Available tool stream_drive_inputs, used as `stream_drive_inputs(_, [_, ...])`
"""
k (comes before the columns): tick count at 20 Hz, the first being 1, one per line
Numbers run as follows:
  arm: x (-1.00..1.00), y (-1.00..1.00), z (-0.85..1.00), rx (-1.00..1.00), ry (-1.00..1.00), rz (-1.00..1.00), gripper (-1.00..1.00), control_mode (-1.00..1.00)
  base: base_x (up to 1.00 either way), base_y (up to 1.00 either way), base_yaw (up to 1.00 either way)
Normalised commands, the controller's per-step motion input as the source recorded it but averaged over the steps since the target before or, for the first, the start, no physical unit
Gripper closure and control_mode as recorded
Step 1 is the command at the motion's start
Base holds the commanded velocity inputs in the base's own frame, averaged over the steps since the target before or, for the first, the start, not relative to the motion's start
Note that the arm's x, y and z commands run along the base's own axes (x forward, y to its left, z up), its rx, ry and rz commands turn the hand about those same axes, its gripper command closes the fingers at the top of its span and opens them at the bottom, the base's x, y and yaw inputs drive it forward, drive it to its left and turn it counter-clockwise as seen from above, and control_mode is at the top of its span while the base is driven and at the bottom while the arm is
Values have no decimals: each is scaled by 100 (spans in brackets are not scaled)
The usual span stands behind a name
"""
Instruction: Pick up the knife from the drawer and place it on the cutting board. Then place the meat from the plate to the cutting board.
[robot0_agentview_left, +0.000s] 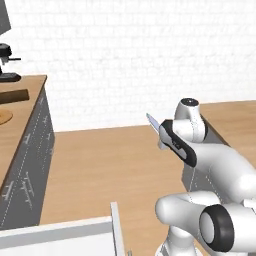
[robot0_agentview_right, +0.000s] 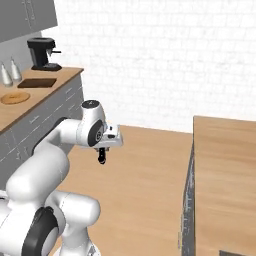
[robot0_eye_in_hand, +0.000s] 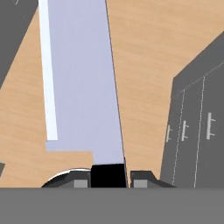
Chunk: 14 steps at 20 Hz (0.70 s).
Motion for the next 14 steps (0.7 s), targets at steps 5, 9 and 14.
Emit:
stream_drive_inputs(5, [0,0,0,0,0,0,100,100,100,0,0])
stream_drive_inputs(9, [0,0,0,0,0,0,100,100,100,0,0])
stream_drive_inputs(14, [0,0,0,0,0,0,100,100,100,0,1])
